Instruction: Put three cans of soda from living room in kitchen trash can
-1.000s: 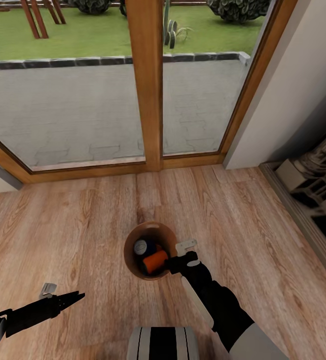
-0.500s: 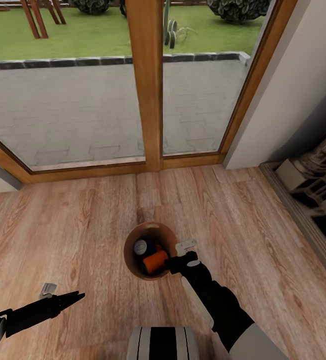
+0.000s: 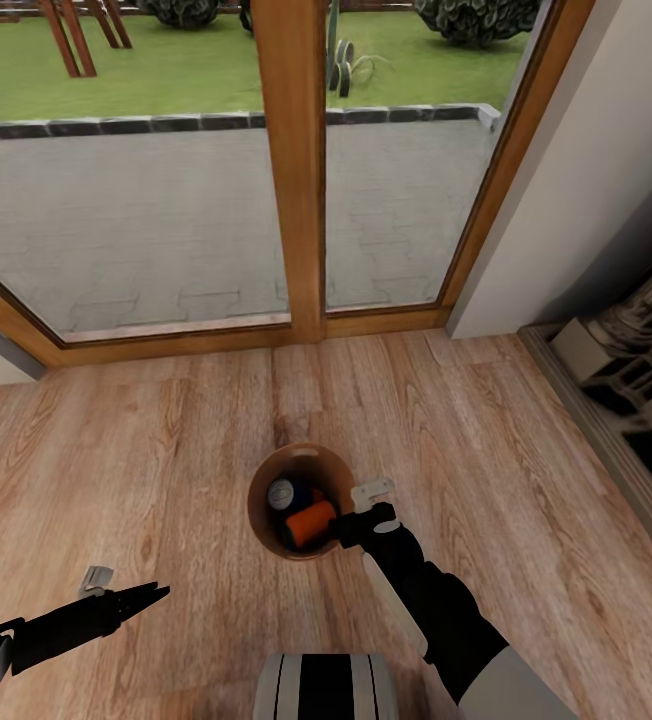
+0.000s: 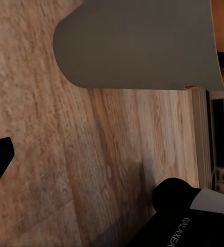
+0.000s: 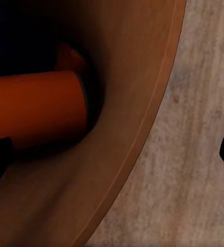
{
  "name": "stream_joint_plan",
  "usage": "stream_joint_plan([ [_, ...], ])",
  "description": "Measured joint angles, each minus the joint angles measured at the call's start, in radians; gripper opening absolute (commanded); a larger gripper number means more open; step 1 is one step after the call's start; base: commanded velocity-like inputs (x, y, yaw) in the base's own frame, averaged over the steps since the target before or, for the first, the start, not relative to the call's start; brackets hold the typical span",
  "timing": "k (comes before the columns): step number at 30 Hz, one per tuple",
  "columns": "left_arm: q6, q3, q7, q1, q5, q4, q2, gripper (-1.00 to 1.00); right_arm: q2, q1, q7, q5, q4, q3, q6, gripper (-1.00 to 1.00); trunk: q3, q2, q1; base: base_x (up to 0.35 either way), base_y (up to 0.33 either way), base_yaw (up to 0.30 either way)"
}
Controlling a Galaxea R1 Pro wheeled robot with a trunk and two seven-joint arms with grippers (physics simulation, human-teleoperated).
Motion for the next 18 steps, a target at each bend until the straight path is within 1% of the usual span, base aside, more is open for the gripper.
stream_joint_plan([
  [18,0.000,-0.001,0.000,0.000,0.000,0.000,0.000,1.00,0.000,0.000,0.000,0.000,0.000,0.000,0.000,1.00,0.000,0.000,0.000,0.000,0.000,0.000],
])
